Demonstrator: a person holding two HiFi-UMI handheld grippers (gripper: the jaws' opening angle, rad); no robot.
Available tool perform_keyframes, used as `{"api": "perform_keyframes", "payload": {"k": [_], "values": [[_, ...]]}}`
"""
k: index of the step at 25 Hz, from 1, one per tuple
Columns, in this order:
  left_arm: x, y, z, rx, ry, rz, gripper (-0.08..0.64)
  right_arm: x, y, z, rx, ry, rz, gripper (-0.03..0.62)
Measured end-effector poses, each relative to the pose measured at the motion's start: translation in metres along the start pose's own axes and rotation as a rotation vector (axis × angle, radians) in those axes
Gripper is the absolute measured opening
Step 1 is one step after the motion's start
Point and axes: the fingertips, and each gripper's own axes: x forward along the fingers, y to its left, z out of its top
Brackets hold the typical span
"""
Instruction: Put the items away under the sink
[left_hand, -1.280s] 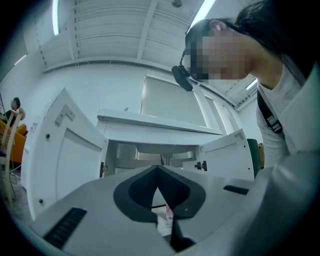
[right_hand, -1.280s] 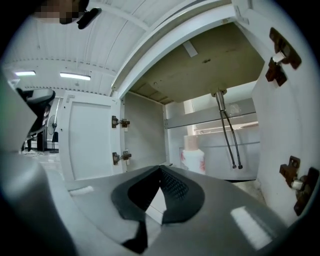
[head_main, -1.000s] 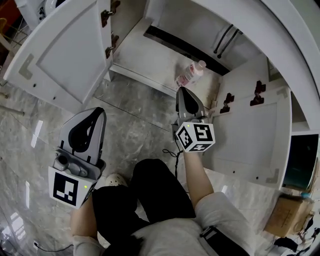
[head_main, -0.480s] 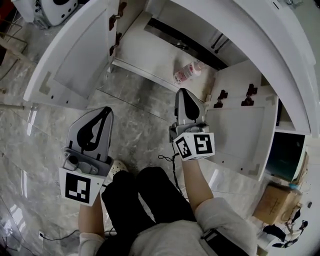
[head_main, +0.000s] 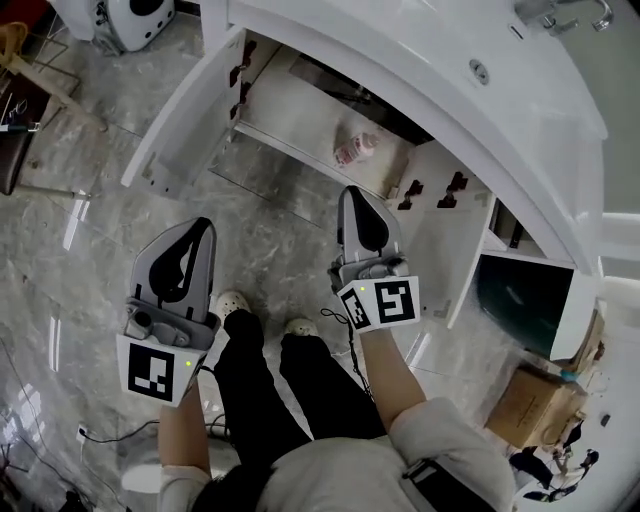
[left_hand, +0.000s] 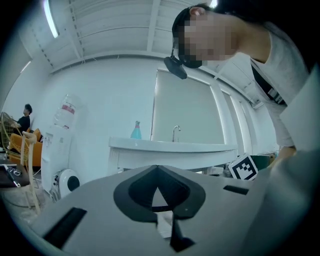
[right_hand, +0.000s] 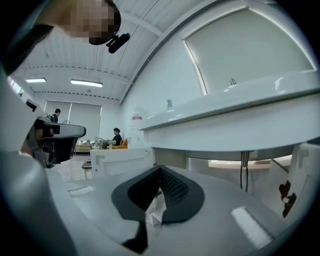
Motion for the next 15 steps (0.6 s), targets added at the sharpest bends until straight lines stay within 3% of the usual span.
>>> {"api": "perform_keyframes", "payload": {"k": [5, 15], "values": [[-0.007, -0.016, 0.071, 0.02, 0.02, 0.02, 0.006, -0.019, 0.005, 0.079, 0.007, 0.003, 0.024, 0.011], [-0.01, -0.048, 0.2, 0.01, -0.026, 0.065, 0.006, -0.061, 0.002, 0.21, 0.023, 0.017, 0.049, 0.011]]}}
